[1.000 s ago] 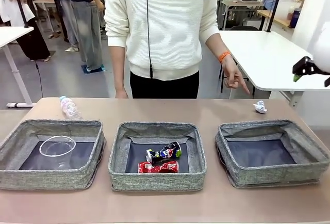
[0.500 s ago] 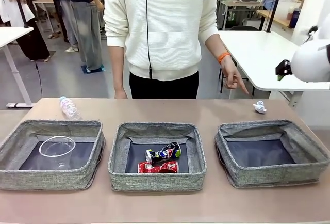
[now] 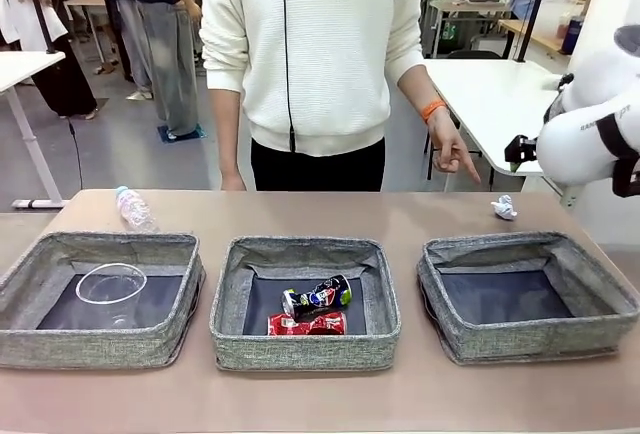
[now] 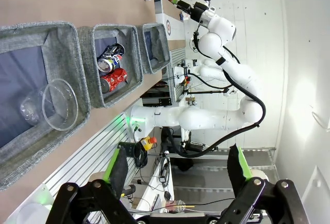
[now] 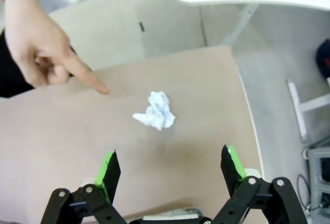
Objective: Sort the waste into the appropriate baskets.
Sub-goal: Pick up the waste item pointed out by the person.
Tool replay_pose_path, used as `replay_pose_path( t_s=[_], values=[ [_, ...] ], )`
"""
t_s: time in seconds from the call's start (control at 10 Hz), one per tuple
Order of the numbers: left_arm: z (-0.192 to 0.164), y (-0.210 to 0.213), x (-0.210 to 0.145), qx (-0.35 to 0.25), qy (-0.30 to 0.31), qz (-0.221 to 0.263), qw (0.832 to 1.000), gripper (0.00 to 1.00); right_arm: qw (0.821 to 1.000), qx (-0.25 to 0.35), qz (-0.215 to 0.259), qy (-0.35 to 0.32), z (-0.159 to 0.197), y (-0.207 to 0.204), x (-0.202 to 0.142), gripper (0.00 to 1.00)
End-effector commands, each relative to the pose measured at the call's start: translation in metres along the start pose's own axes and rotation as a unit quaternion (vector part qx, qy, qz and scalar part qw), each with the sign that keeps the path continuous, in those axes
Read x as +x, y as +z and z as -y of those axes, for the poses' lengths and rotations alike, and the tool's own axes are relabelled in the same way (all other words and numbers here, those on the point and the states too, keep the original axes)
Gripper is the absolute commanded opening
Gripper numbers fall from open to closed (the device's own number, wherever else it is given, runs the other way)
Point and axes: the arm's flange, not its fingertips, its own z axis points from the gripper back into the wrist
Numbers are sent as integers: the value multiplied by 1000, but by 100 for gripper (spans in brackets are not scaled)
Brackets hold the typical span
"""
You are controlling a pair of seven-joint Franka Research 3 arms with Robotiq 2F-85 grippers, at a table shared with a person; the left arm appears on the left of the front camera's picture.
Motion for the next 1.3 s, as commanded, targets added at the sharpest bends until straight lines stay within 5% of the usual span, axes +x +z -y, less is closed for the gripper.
replay_pose_path(
  t_s=[0.0, 0.6, 1.2],
  values=[
    [0, 0, -3, 2, -4, -3, 1000, 100, 1000, -20, -1, -6, -15, -17, 4, 100],
    [0, 0, -3, 2, -4, -3, 1000, 100, 999, -13, -40, 2, -30, -51, 0, 100],
    [0, 0, -3, 2, -4, -3, 1000, 100, 999, 0, -24, 34, -36, -83, 23, 100]
  ],
)
